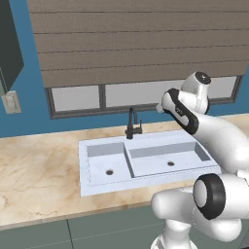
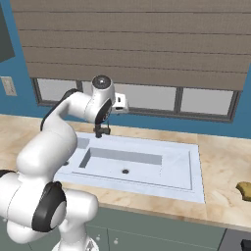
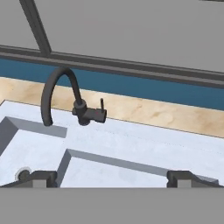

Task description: Soak the sponge with water for a few seconds and then drop it inside the sink.

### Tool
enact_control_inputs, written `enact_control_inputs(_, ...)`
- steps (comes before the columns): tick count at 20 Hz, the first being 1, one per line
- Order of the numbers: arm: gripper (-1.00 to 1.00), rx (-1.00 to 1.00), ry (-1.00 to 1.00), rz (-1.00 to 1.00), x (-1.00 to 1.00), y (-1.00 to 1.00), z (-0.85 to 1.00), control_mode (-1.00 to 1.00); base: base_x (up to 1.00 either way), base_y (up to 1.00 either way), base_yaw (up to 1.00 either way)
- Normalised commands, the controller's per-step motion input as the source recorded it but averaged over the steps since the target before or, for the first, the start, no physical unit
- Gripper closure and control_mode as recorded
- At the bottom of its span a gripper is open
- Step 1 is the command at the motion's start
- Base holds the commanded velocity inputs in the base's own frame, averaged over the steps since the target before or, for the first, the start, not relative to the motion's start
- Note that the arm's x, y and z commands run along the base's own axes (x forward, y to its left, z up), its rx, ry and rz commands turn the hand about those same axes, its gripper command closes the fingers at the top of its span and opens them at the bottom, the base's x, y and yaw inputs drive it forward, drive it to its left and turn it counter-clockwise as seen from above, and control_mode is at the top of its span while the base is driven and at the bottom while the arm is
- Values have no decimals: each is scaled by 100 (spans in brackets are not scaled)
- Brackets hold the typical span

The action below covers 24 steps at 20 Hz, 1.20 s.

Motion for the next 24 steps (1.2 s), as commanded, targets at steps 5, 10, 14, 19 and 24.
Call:
enact_control_inputs(5,-100,0,0,0,0,0,-7,-100,0,0,0)
enact_control_inputs(10,-100,2,0,0,0,0,-28,-100,0,0,0)
enact_control_inputs(14,-100,2,-1,0,0,0,-22,-100,0,0,0)
enact_control_inputs(19,-100,3,-9,0,0,0,-16,-100,0,0,0)
enact_control_inputs(24,-100,4,-16,0,0,0,-15,-100,0,0,0)
